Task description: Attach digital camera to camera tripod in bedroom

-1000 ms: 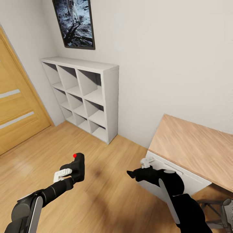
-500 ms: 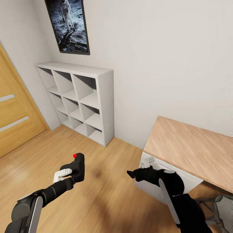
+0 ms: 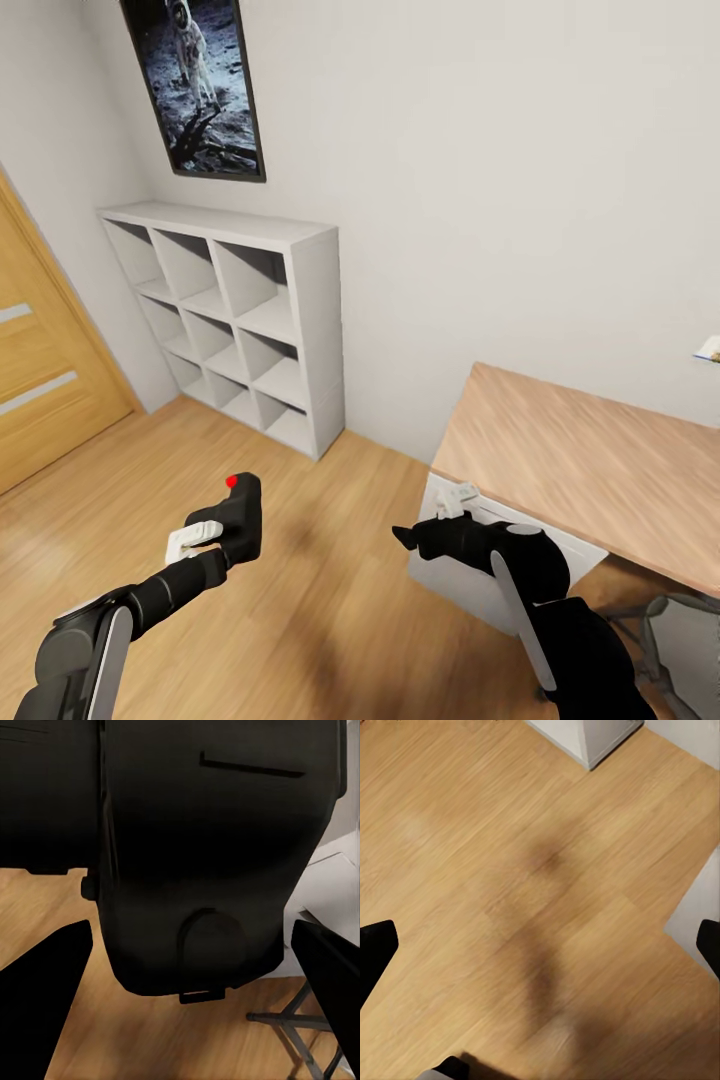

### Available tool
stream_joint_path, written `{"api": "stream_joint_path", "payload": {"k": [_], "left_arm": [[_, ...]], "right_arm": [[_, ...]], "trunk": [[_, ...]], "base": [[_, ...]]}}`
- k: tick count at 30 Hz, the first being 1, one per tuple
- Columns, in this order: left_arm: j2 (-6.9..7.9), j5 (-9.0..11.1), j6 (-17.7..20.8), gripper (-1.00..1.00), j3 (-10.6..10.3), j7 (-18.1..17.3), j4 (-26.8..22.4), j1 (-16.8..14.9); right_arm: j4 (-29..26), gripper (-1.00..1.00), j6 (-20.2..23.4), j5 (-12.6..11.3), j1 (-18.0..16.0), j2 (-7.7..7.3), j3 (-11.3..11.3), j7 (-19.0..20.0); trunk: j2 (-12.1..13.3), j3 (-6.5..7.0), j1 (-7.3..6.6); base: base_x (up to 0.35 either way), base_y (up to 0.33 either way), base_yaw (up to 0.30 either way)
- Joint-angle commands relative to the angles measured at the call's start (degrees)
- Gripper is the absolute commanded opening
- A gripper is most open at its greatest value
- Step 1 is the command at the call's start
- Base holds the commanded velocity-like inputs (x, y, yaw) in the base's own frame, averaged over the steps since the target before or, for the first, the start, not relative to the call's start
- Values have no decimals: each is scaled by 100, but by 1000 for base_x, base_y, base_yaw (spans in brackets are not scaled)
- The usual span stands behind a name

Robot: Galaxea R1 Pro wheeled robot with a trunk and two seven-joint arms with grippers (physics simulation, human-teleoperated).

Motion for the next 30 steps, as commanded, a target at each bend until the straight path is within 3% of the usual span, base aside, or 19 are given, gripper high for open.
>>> {"api": "stream_joint_path", "payload": {"k": [1,24,30], "left_arm": [[-6,63,53,-100,13,7,-3,-6],[-7,56,53,-100,10,12,-3,-6],[-7,56,53,-100,10,12,-3,-6]], "right_arm": [[-6,100,30,-9,-6,1,-4,2],[-8,100,38,-9,-35,1,-37,2],[-7,100,38,-9,-37,-2,-37,2]], "trunk": [[34,12,-20],[956,431,-526],[956,431,-526]], "base": [[0,0,-31],[0,0,-227],[0,0,-265]]}}
